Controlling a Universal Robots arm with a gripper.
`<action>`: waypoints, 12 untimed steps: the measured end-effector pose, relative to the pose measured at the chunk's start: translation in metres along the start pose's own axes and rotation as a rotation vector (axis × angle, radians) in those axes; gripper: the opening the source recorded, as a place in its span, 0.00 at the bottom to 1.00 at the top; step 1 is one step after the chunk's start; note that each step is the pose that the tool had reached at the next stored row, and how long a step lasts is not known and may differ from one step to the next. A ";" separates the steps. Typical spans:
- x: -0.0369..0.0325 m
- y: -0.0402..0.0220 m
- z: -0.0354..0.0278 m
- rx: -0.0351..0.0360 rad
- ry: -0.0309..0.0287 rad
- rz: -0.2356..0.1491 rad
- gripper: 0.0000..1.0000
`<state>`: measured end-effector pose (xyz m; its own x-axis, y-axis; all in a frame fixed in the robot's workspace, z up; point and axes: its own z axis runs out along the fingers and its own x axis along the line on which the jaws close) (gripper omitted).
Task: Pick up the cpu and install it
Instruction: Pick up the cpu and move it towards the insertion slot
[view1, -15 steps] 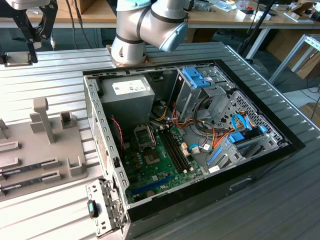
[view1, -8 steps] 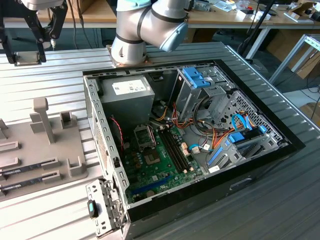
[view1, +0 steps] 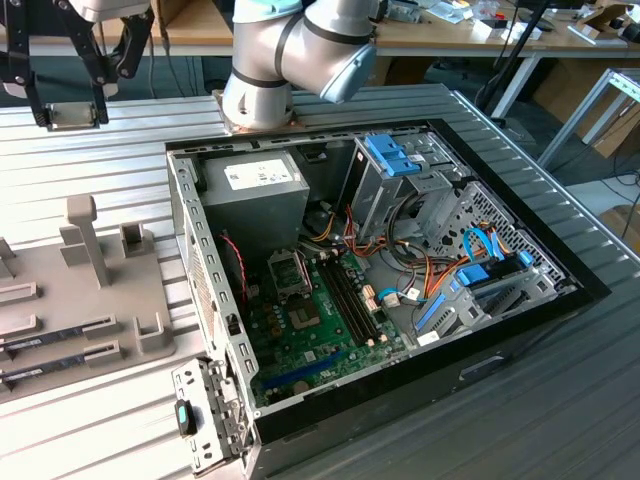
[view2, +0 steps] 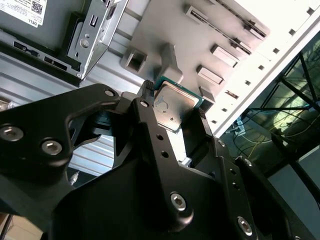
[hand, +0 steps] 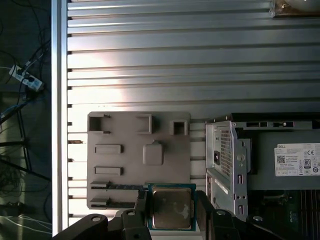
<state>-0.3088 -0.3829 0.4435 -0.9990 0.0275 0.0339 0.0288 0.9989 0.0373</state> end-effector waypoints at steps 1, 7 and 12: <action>-0.0008 0.0000 0.0000 0.0000 0.0001 0.000 0.47; -0.0074 -0.0003 0.0003 0.0000 0.0011 0.000 0.47; -0.0128 -0.0005 0.0005 0.0001 0.0019 0.000 0.47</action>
<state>-0.2960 -0.3837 0.4426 -0.9990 0.0275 0.0358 0.0289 0.9989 0.0372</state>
